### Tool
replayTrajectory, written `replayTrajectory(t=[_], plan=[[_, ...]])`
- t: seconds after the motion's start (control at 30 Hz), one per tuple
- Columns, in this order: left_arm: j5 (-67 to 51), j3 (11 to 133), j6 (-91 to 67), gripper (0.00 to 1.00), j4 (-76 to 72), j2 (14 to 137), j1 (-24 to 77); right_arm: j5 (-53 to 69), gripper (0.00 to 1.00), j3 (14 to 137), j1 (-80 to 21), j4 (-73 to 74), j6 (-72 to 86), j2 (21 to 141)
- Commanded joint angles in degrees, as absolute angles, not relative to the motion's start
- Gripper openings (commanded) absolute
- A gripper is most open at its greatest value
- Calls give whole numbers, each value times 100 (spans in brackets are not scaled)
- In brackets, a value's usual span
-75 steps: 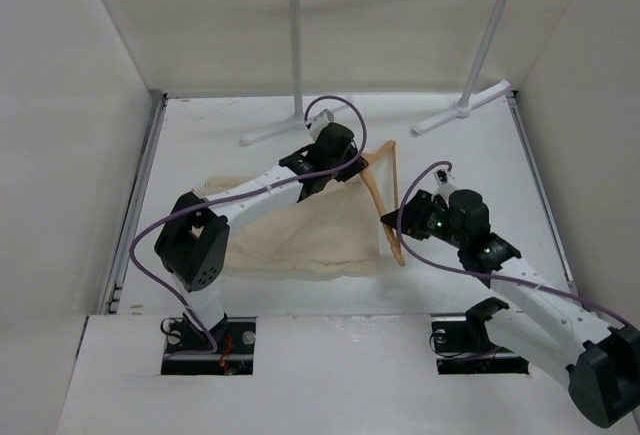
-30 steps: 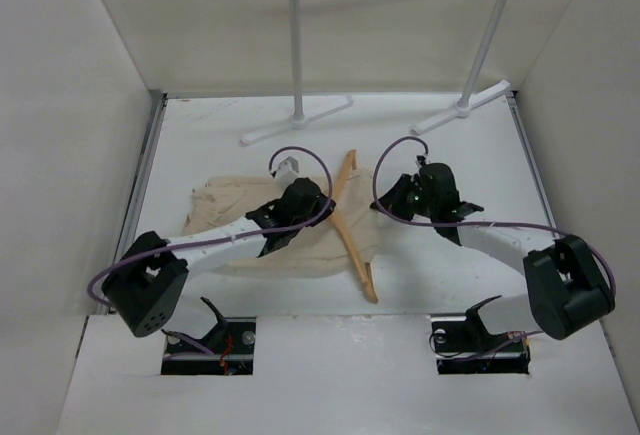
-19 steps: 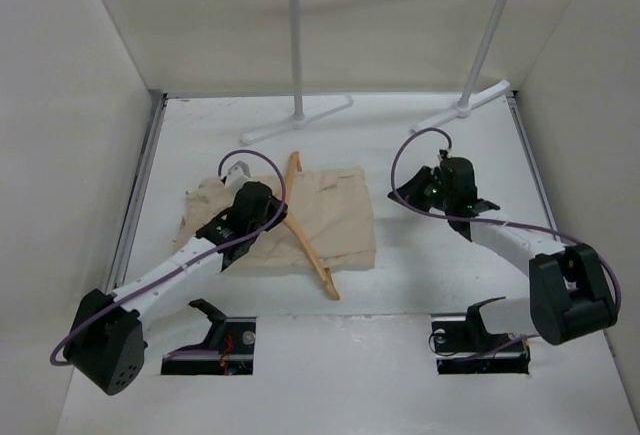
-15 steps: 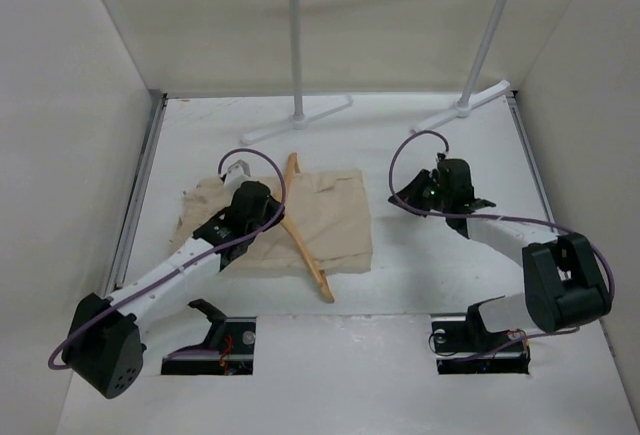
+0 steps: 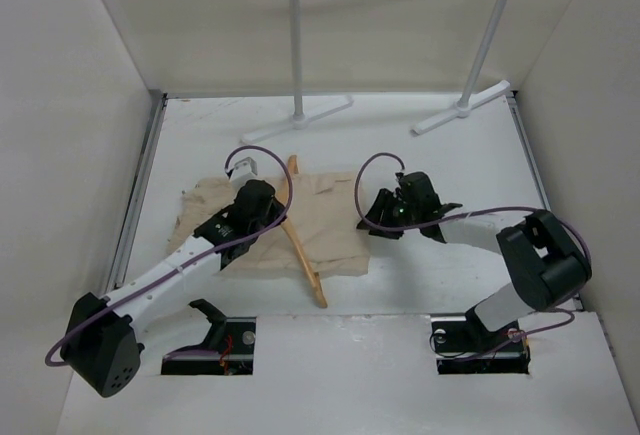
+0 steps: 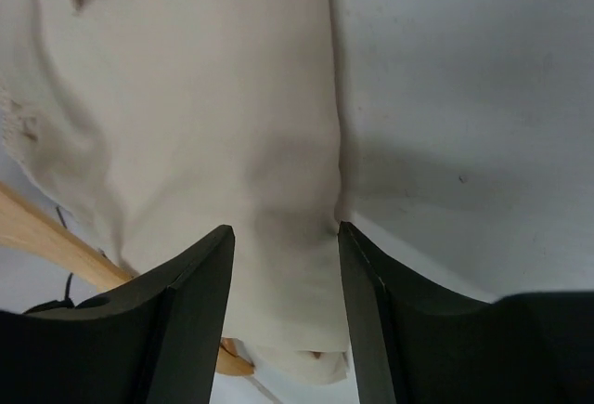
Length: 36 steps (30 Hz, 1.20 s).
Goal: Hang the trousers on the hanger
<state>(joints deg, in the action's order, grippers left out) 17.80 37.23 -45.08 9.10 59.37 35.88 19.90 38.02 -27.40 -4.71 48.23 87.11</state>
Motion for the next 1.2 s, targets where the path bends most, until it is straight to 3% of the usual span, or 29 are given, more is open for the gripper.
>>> replayTrajectory(t=[0.0,0.1,0.2,0.27,0.57,1.17], plan=[[1872,3815,-4184,3,1468,5845,3538,1820,53,3709,-2922,-545,4851,8885],[1846,3814,-4166,3,1468,5853,3537,1749,46,3709,-3027,-650,4948,9070],[1846,3814,-4157,3,1485,5862,3555,1767,18,3727,-3028,-826,5027,9114],[1846,3814,-4122,3,1564,5801,3520,1732,10,3665,-2993,-870,5080,8905],[1784,3788,-3771,3,1916,5520,3090,1749,9,3437,-2255,-598,4808,8262],[2118,4666,-3068,3,1995,5836,3027,1723,9,3296,-2105,-677,4746,8508]])
